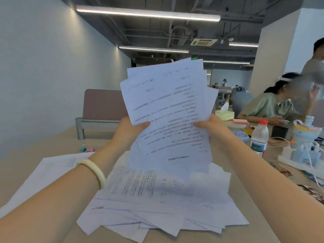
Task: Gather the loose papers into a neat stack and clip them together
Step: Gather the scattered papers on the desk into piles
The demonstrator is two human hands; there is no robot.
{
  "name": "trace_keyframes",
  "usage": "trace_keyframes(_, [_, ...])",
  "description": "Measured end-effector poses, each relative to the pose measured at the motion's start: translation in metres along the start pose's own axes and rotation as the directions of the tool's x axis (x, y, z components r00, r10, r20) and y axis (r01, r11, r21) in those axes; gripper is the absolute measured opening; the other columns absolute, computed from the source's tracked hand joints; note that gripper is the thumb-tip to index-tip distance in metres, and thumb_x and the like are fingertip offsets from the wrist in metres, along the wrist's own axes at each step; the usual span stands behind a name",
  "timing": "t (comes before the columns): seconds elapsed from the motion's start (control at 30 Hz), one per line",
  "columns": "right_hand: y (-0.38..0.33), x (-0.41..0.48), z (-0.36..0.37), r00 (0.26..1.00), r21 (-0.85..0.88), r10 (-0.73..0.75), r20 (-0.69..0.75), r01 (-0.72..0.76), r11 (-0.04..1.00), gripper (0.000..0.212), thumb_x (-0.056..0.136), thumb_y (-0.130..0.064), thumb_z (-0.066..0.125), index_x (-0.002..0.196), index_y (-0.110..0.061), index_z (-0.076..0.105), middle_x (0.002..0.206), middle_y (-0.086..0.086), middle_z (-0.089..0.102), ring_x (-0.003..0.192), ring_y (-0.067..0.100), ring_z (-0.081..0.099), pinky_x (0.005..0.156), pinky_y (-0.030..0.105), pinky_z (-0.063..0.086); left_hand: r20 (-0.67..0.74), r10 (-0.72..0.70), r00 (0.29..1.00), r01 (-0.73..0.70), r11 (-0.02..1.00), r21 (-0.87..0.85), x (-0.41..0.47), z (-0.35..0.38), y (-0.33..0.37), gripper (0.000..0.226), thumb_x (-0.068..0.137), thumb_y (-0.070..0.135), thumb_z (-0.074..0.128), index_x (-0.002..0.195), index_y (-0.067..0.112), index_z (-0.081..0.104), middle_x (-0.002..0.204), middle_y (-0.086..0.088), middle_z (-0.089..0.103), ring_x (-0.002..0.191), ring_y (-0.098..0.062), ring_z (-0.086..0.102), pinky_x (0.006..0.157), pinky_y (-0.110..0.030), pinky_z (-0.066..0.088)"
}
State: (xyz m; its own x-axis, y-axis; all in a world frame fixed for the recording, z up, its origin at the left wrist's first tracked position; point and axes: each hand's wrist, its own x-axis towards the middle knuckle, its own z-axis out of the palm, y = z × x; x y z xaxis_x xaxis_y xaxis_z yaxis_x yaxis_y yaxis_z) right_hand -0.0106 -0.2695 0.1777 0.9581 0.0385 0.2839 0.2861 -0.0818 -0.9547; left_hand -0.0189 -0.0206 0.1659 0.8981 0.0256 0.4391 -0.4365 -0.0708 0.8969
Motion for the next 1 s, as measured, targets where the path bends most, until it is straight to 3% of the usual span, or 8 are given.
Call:
trace_keyframes(0.13, [0.030,0.006,0.028,0.996,0.057,0.034,0.080,-0.039,0.998,0.032,0.086,-0.008,0.065,0.117,-0.014,0.060,0.114,0.008,0.070,0.101,0.028,0.069,0.086,0.046,0.055,0.004,0.016,1.000,-0.016,0.999,0.050,-0.005,-0.014,-0.026,0.030,0.082,0.015,0.069,0.107,0.028,0.057,0.094,0.020,0.061,0.084,0.003,0.058,0.068,-0.019,0.047])
trace_keyframes(0.2, [0.051,0.002,0.042,0.994,0.051,0.073,0.081,-0.078,0.996,0.039,0.085,-0.012,0.068,0.122,-0.012,0.058,0.117,0.009,0.069,0.105,0.030,0.067,0.090,0.047,0.054,-0.014,-0.028,1.000,0.029,0.997,0.066,-0.012,-0.018,-0.052,0.031,0.081,0.015,0.072,0.104,0.031,0.060,0.098,0.016,0.064,0.090,-0.002,0.060,0.071,-0.023,0.049])
trace_keyframes(0.27, [0.071,-0.004,0.053,0.992,0.064,0.102,0.072,-0.107,0.992,0.035,0.084,-0.013,0.069,0.118,-0.014,0.060,0.114,0.007,0.070,0.103,0.028,0.069,0.089,0.046,0.055,-0.036,-0.075,0.997,0.076,0.996,0.043,-0.020,-0.021,-0.074,0.033,0.081,0.014,0.071,0.110,0.026,0.061,0.104,0.007,0.067,0.097,-0.012,0.063,0.076,-0.031,0.050])
trace_keyframes(0.43, [0.087,0.011,0.064,0.993,0.035,0.119,-0.009,-0.119,0.992,0.023,0.087,-0.014,0.066,0.109,-0.017,0.064,0.109,0.004,0.071,0.095,0.021,0.069,0.077,0.034,0.057,-0.108,-0.155,0.982,0.158,0.987,0.018,-0.007,-0.018,-0.090,0.019,0.085,0.017,0.067,0.103,0.021,0.063,0.099,0.002,0.067,0.095,-0.021,0.064,0.075,-0.030,0.051])
trace_keyframes(0.6, [0.063,0.052,0.066,0.999,0.079,0.033,-0.041,-0.030,0.996,0.038,0.085,-0.014,0.068,0.121,-0.014,0.056,0.112,0.001,0.069,0.097,0.019,0.069,0.074,0.032,0.058,-0.135,-0.102,0.986,0.099,0.995,-0.031,0.027,-0.020,-0.078,0.016,0.084,0.019,0.067,0.085,0.033,0.061,0.084,0.018,0.061,0.077,0.001,0.058,0.062,-0.017,0.047])
trace_keyframes(0.73, [0.100,0.043,0.080,0.992,0.084,0.118,-0.054,-0.113,0.990,0.049,0.085,-0.016,0.069,0.129,-0.017,0.049,0.119,0.000,0.065,0.101,0.017,0.065,0.076,0.030,0.054,-0.100,-0.186,0.978,0.187,0.982,0.006,0.005,-0.019,-0.107,0.021,0.083,0.019,0.068,0.102,0.027,0.064,0.098,0.008,0.067,0.086,-0.006,0.064,0.065,-0.020,0.051])
trace_keyframes(0.87, [0.093,0.038,0.092,0.991,0.055,0.129,-0.045,-0.127,0.990,0.025,0.089,-0.014,0.063,0.112,-0.019,0.055,0.096,-0.006,0.065,0.081,0.010,0.063,0.061,0.019,0.048,-0.148,-0.195,0.970,0.203,0.978,0.040,-0.004,-0.020,-0.112,0.012,0.090,0.019,0.060,0.100,0.026,0.061,0.092,0.012,0.063,0.091,-0.015,0.062,0.065,-0.018,0.046])
trace_keyframes(1.0, [0.057,0.060,0.099,0.997,-0.108,0.063,0.044,-0.058,0.992,0.015,0.090,-0.012,0.061,0.102,-0.021,0.059,0.100,0.000,0.068,0.087,0.021,0.066,0.073,0.034,0.055,-0.208,-0.032,0.978,0.063,0.987,0.145,0.002,-0.038,-0.078,0.012,0.094,0.020,0.053,0.098,0.032,0.054,0.090,0.020,0.058,0.082,-0.002,0.057,0.065,-0.018,0.045])
